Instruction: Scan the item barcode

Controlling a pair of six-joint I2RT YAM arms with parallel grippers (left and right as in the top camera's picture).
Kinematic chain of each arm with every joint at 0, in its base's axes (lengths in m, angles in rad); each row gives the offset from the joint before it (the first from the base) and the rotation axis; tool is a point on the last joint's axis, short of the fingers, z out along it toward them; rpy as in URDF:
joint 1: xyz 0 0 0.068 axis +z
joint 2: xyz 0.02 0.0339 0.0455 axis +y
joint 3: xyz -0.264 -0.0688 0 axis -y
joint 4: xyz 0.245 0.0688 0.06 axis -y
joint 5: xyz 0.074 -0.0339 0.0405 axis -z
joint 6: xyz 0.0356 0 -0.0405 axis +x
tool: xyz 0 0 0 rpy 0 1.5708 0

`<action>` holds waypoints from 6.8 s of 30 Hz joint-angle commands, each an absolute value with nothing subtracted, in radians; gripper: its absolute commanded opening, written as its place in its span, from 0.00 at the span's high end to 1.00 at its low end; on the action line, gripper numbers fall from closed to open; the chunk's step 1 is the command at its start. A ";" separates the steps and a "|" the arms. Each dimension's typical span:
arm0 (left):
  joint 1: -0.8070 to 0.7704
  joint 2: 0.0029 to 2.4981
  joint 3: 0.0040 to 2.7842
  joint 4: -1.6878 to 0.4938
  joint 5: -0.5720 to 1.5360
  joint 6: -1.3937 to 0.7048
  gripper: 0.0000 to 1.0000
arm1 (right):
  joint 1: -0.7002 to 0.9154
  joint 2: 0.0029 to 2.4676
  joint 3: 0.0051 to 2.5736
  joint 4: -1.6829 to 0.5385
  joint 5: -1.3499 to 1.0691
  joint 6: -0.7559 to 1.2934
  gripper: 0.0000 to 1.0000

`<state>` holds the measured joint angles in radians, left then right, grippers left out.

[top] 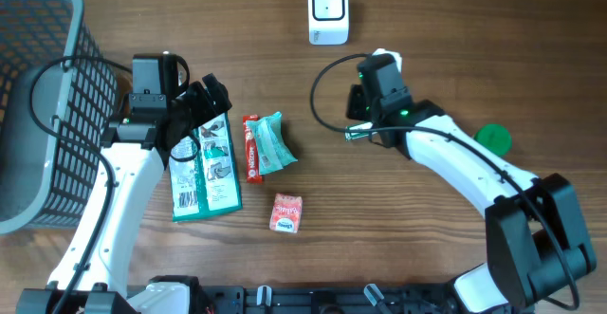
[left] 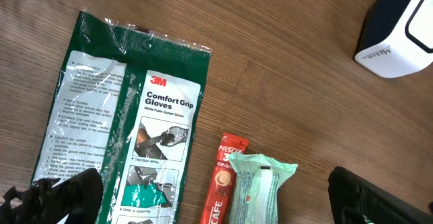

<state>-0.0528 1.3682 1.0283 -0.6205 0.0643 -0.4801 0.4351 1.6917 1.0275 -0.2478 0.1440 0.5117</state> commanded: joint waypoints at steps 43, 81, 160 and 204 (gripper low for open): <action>-0.054 1.356 1.044 -0.617 0.051 -0.476 0.00 | 0.335 1.520 1.062 -0.720 -0.166 0.306 0.75; -0.054 1.356 1.044 -0.617 0.051 -0.476 0.00 | 0.589 1.733 1.011 -0.581 -0.145 0.189 0.59; -0.054 1.356 1.044 -0.617 0.051 -0.476 0.00 | 0.561 1.328 0.783 -0.321 0.030 0.149 0.96; -0.054 1.356 1.044 -0.617 0.051 -0.476 0.00 | 0.447 2.214 1.785 -0.044 0.614 -0.866 0.96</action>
<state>-0.0528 1.3682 1.0283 -0.6209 0.0643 -0.4801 0.4423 2.1624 1.7756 -0.1131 0.5526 -0.7483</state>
